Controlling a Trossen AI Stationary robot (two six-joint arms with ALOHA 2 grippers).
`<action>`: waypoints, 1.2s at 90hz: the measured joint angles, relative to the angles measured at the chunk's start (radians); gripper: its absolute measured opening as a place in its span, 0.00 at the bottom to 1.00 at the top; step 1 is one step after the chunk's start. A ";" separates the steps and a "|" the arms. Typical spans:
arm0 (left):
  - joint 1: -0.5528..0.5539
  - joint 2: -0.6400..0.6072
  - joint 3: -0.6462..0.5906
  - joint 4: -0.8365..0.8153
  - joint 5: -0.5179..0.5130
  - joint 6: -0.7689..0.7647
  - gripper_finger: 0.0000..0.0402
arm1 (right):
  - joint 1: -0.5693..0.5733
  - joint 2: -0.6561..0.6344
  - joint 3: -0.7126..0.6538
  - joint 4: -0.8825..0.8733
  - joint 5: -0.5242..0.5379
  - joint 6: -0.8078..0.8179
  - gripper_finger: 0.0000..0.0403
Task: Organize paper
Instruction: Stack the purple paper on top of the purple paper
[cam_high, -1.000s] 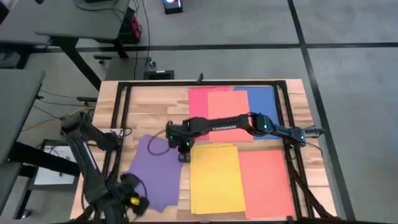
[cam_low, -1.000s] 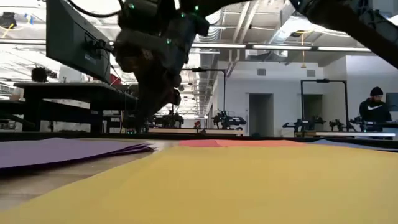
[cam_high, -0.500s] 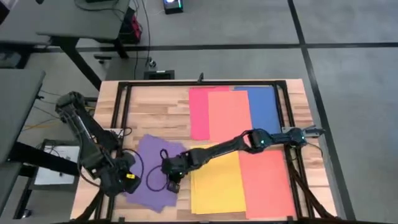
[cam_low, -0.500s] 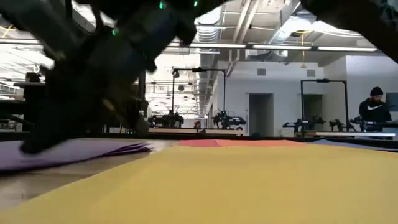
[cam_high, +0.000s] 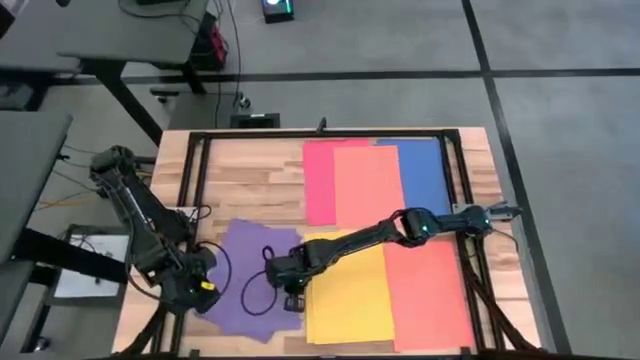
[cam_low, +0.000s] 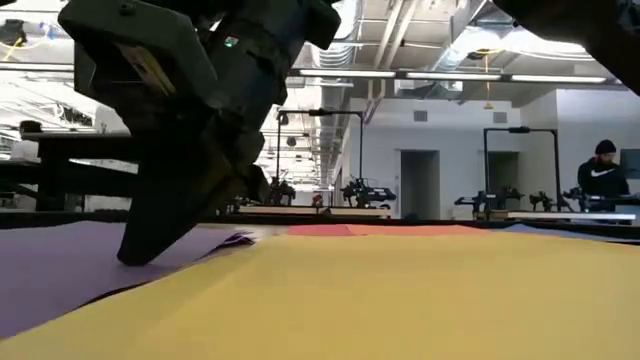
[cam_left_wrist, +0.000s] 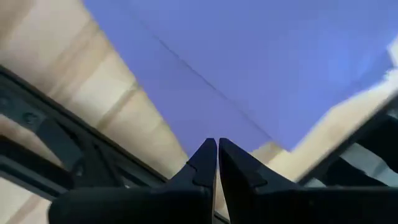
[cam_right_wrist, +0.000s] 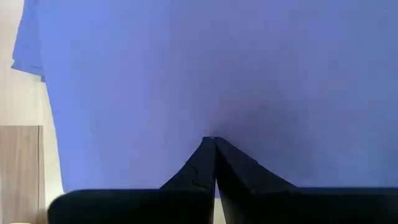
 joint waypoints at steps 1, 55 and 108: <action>0.000 0.003 0.000 -0.002 0.000 0.000 0.00 | -0.002 -0.001 -0.001 0.002 -0.003 0.006 0.00; 0.019 0.209 -0.115 0.098 0.284 0.448 0.00 | 0.023 -0.056 0.017 0.040 -0.061 0.189 0.00; 0.019 0.327 -0.181 0.235 0.300 0.804 0.00 | 0.104 -0.051 0.020 -0.092 0.029 0.215 0.00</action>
